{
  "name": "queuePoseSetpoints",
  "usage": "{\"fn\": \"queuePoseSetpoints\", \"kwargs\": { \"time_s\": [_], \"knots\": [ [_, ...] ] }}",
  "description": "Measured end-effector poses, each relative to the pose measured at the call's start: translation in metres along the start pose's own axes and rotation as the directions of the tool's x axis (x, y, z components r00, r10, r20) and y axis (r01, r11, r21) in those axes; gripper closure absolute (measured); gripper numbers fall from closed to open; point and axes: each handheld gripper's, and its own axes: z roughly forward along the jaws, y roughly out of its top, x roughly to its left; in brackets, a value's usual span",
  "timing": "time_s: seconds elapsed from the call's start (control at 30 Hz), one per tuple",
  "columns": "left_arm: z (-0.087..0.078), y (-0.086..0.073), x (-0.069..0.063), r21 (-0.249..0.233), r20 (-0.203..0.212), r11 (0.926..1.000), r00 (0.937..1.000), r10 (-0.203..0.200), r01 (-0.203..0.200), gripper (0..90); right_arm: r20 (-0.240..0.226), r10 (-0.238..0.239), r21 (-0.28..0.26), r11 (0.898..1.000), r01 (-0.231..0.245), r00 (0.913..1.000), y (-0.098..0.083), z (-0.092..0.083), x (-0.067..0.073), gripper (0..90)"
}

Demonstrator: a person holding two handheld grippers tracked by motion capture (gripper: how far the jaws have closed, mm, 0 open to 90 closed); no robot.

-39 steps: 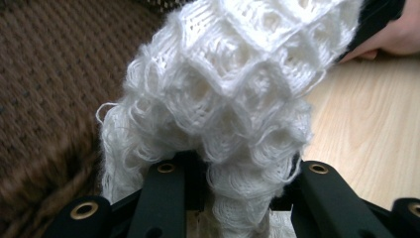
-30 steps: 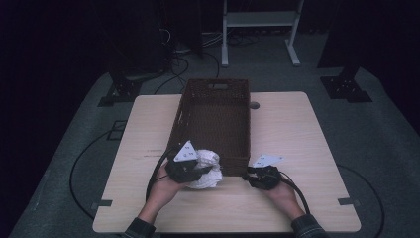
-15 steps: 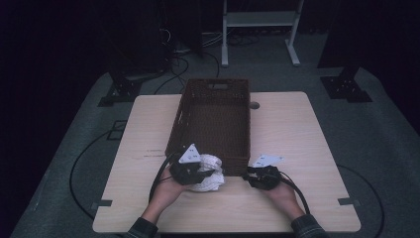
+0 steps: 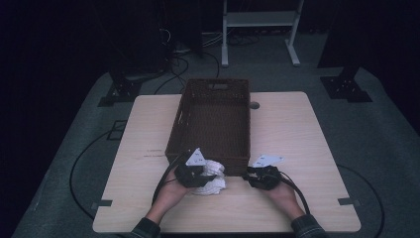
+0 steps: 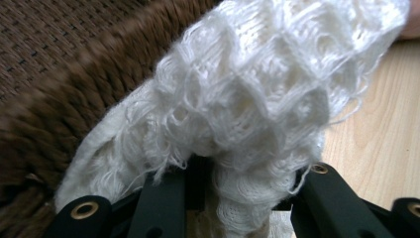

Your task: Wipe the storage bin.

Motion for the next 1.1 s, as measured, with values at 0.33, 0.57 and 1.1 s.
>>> {"fn": "queuePoseSetpoints", "kwargs": {
  "time_s": [0.33, 0.57, 1.1],
  "knots": [
    [0.013, -0.005, 0.000, 0.050, 0.001, 0.9987, 1.0000, 0.005, -0.005, 67.6, 0.000, 0.001, 0.000, 1.000, -0.001, 1.0000, 0.000, 0.000, 0.000, 63.8],
    [0.023, -0.011, -0.001, 0.086, 0.000, 0.9963, 1.0000, 0.006, -0.006, 67.7, 0.001, -0.001, 0.000, 1.000, 0.001, 1.0000, 0.000, 0.000, 0.000, 63.8],
    [-0.001, 0.010, -0.007, -0.018, 0.012, 0.9998, 0.9999, 0.008, -0.008, 67.5, -0.001, 0.003, -0.002, 1.000, -0.003, 1.0000, 0.000, 0.000, 0.000, 63.8]
  ]
}}
